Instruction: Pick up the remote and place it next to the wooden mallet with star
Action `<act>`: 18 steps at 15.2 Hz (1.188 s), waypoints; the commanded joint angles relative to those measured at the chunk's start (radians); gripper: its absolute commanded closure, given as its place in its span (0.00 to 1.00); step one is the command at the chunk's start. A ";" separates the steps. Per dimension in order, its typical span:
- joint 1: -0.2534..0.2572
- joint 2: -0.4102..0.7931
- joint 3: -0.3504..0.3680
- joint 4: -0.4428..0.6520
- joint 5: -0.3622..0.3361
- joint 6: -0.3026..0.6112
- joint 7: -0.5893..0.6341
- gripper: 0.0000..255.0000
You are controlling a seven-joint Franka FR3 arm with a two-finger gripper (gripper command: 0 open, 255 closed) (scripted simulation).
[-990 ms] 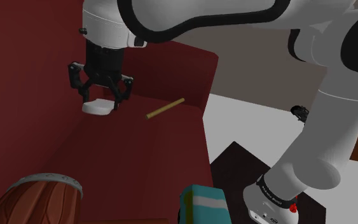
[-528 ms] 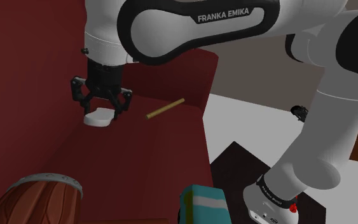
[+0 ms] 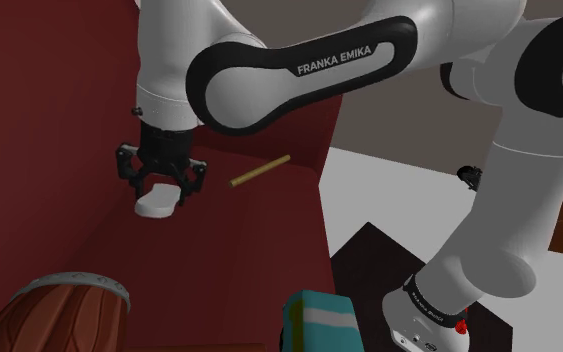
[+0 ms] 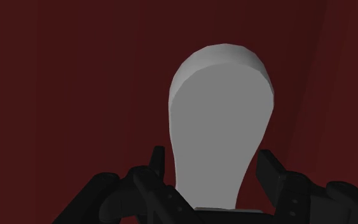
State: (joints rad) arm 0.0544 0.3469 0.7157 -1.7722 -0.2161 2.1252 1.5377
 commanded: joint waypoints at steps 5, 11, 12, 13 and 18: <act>0.012 0.036 -0.016 -0.038 -0.031 0.067 0.019 1.00; 0.017 0.053 -0.023 -0.053 -0.046 0.095 0.027 1.00; 0.017 0.053 -0.023 -0.053 -0.046 0.095 0.027 1.00; 0.017 0.053 -0.023 -0.053 -0.046 0.095 0.027 1.00; 0.017 0.053 -0.023 -0.053 -0.046 0.095 0.028 0.00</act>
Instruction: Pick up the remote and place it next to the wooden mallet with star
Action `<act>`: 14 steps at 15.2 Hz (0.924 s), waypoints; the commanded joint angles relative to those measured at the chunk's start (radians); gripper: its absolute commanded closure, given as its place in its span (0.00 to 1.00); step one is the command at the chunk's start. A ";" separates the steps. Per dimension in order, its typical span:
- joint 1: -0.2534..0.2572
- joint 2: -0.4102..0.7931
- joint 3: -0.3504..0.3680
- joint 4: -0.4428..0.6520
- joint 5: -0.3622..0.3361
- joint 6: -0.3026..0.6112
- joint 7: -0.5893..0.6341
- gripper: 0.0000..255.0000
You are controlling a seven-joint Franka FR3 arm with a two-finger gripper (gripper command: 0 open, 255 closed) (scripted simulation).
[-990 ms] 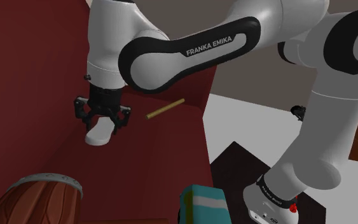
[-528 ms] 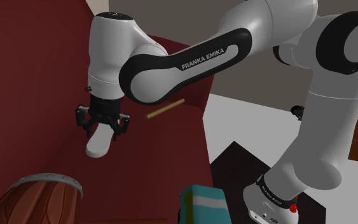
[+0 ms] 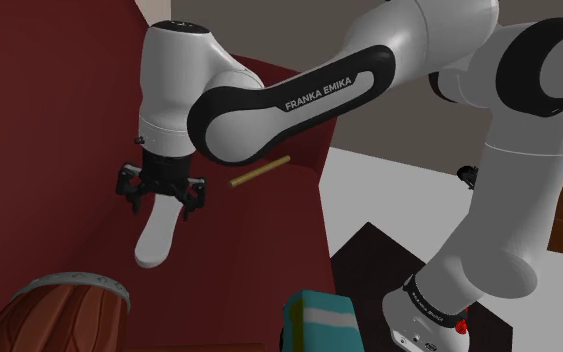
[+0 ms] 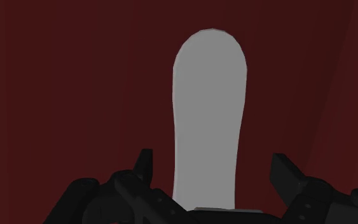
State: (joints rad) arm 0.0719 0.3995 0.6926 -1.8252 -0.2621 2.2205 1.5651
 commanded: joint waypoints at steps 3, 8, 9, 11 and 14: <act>0.000 0.000 0.000 0.000 0.000 0.000 0.000 0.00; -0.030 -0.071 0.030 0.041 0.058 -0.097 -0.037 0.00; -0.030 -0.071 0.030 0.040 0.059 -0.097 -0.037 0.00; -0.030 -0.071 0.030 0.041 0.058 -0.097 -0.037 0.00; -0.030 -0.071 0.030 0.041 0.058 -0.097 -0.037 0.00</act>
State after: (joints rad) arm 0.0420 0.3284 0.7221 -1.7846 -0.2038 2.1233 1.5283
